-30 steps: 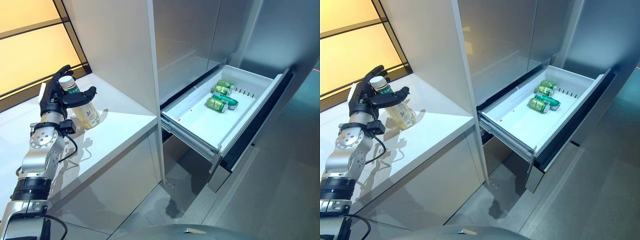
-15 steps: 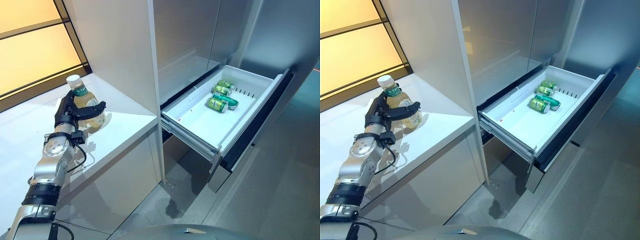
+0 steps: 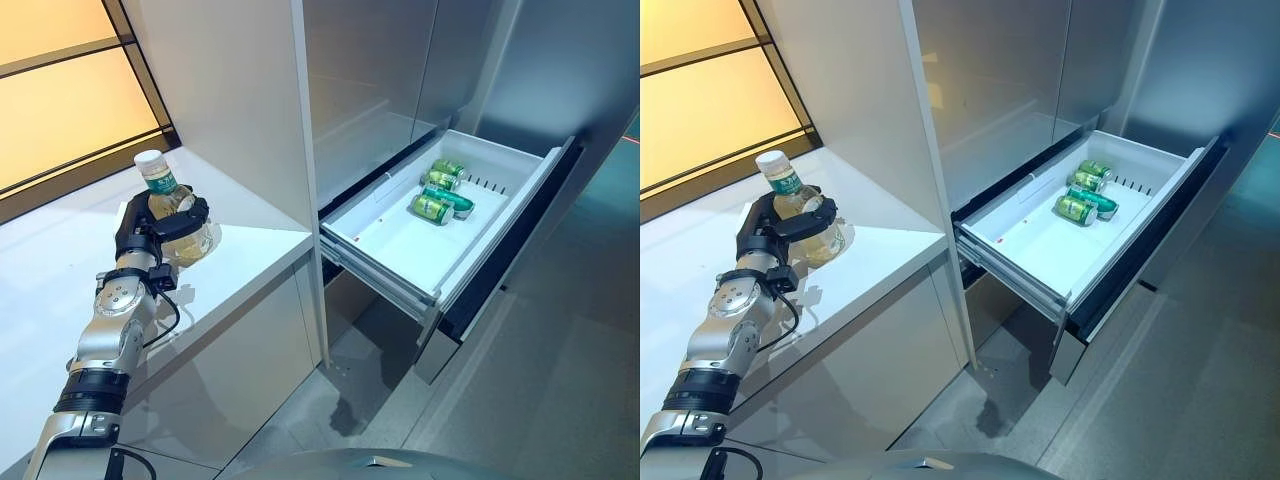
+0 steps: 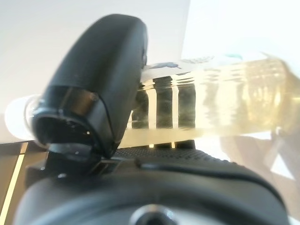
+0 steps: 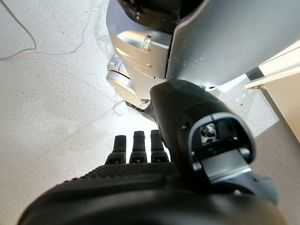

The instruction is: Put drinks into fridge and close the fridge

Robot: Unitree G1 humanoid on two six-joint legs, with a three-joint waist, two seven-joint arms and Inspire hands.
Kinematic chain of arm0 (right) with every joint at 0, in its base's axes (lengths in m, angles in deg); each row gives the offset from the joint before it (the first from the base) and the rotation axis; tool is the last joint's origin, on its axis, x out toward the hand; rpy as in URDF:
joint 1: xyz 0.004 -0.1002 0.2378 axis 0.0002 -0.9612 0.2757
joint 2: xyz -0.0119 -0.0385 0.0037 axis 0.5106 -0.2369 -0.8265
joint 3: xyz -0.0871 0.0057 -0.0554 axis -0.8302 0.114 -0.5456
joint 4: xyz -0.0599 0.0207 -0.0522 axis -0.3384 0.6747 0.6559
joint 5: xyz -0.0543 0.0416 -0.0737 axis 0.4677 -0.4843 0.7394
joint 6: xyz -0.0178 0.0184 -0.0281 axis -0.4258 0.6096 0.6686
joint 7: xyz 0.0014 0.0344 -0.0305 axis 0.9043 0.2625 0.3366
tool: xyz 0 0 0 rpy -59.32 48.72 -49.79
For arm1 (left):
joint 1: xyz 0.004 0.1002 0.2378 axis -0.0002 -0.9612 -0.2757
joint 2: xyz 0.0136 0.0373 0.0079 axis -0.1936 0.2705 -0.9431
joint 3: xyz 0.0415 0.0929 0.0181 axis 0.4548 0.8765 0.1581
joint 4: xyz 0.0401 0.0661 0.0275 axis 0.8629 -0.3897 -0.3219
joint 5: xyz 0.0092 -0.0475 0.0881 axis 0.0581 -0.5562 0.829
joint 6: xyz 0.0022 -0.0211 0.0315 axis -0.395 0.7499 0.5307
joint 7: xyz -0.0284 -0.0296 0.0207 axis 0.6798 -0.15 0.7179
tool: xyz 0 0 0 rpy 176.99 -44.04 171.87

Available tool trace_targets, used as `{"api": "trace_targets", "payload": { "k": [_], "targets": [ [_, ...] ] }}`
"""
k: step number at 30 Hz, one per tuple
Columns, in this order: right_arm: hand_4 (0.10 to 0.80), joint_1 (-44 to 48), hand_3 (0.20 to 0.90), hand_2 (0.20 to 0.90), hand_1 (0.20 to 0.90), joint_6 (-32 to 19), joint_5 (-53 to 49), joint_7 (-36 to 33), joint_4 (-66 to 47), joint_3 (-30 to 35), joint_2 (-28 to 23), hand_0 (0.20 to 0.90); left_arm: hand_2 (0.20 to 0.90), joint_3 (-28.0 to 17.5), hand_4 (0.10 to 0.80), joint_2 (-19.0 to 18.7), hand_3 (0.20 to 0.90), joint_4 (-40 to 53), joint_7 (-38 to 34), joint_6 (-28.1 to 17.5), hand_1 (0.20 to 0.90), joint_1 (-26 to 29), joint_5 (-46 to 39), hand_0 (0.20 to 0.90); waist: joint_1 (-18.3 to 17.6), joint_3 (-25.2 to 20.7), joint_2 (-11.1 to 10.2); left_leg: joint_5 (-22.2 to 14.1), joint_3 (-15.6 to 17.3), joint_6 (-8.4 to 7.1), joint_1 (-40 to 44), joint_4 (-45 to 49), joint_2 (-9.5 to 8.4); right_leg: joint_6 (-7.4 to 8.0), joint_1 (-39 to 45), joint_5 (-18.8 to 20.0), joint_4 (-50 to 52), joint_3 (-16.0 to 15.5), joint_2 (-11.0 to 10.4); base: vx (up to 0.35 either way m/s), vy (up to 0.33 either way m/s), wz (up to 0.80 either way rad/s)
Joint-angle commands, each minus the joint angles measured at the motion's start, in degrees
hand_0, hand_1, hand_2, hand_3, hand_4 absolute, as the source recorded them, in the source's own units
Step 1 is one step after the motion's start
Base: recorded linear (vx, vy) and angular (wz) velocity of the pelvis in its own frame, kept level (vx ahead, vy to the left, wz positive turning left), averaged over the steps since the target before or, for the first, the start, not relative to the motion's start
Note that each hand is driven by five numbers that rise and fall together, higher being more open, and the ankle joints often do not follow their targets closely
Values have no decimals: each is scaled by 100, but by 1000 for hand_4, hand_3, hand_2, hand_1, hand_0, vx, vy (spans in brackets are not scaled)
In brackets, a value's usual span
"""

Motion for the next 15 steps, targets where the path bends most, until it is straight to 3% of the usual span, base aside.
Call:
{"api": "trace_targets", "payload": {
  "k": [1, 7, 9, 10, 15],
  "targets": [
    [800, 259, 900, 900, 900, -39, -29, 154, -25, -4, 384, 900, 300, -231, 100, -386, 200, 515, -178, -851, 300, 651, 101, 300, -71, 30, -155, -304, 181, 501, -47, 32, -665, 22, 114, -280, 158, 114, 116, 0, 0, 0],
    [800, 263, 900, 900, 900, -167, 113, 157, -25, -12, 364, 900, 300, -345, 100, -465, 200, 687, -146, -955, 300, 703, -27, 300, -63, 18, -166, -310, 166, 499, -45, 32, -667, 21, 117, -275, 145, 127, 117, 0, 0, 0],
    [800, 276, 900, 900, 900, -235, 189, 195, -72, -69, 348, 900, 300, -369, 100, -502, 200, 779, -10, -1062, 300, 735, 308, 300, -63, 16, -169, -251, 163, 503, -88, 32, -674, 16, 66, -234, 165, 122, 109, -33, -20, 0],
    [800, 213, 900, 900, 900, -350, 217, 193, -217, -95, 391, 900, 300, -333, 100, -234, 200, 1177, -99, -1297, 300, 404, 278, 300, -1, 14, -217, -249, 144, 498, -141, 32, -679, 27, 34, -231, 148, 75, 106, -53, -49, -1],
    [800, 101, 900, 900, 900, -408, 679, 366, -1231, -340, 273, 900, 300, -781, 100, 67, 200, 1812, 874, -2362, 300, -764, -183, 300, 186, 216, -268, -217, -35, 499, -134, 32, -699, -6, 116, -222, 140, -83, 70, -41, -31, 4]
  ]
}}
